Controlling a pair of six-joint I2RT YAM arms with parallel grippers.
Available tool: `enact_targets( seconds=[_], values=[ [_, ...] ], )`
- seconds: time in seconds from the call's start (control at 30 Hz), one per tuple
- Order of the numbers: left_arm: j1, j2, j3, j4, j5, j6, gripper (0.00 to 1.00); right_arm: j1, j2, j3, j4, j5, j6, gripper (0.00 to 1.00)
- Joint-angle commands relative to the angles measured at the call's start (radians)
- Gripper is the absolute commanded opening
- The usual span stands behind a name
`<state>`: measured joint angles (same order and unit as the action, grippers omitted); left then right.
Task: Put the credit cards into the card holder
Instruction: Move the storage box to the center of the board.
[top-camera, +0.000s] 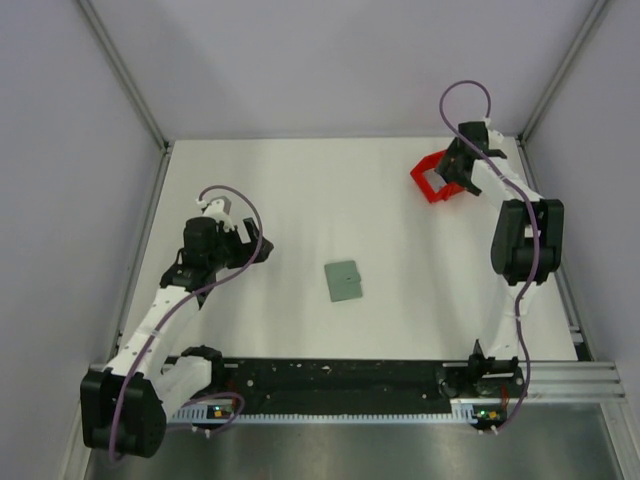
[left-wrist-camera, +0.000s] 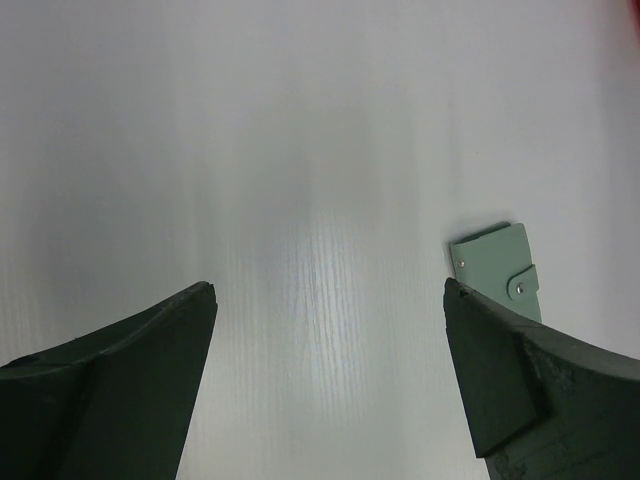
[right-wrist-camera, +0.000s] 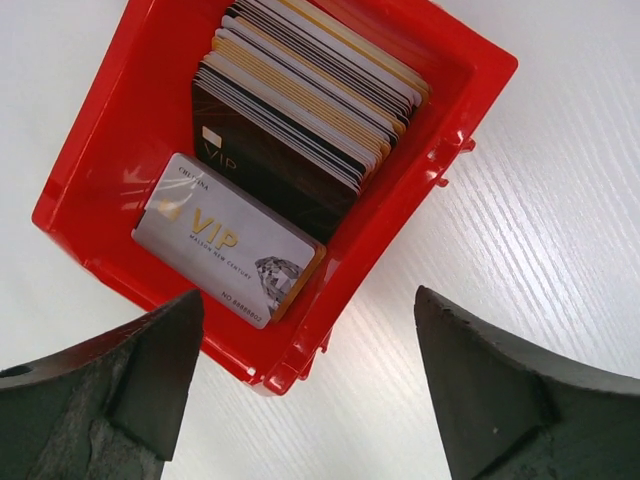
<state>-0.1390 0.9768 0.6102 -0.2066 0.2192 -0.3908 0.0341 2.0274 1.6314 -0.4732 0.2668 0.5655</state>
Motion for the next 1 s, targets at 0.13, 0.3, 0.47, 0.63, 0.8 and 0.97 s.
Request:
enact_targets(
  seconds=[0.13,0.3,0.47,0.63,0.8,0.97],
  values=[
    [-0.004,-0.020,0.011,0.016,0.025,0.015,0.98,-0.007,-0.001,-0.034,0.015,0.009,-0.010,0.66],
    [-0.004,-0.018,0.013,0.015,0.026,0.018,0.98,-0.007,0.001,-0.047,0.024,-0.006,-0.013,0.45],
    [-0.004,-0.012,0.013,0.016,0.029,0.018,0.98,-0.007,-0.030,-0.097,0.054,-0.035,-0.018,0.42],
    [-0.004,-0.003,0.013,0.022,0.042,0.020,0.98,-0.007,-0.096,-0.205,0.088,-0.060,0.002,0.34],
    [-0.004,0.017,0.013,0.033,0.057,0.017,0.98,-0.005,-0.206,-0.370,0.160,-0.086,0.043,0.33],
    [-0.004,0.031,0.017,0.039,0.069,0.013,0.98,-0.003,-0.315,-0.493,0.195,-0.115,0.074,0.29]
  ],
)
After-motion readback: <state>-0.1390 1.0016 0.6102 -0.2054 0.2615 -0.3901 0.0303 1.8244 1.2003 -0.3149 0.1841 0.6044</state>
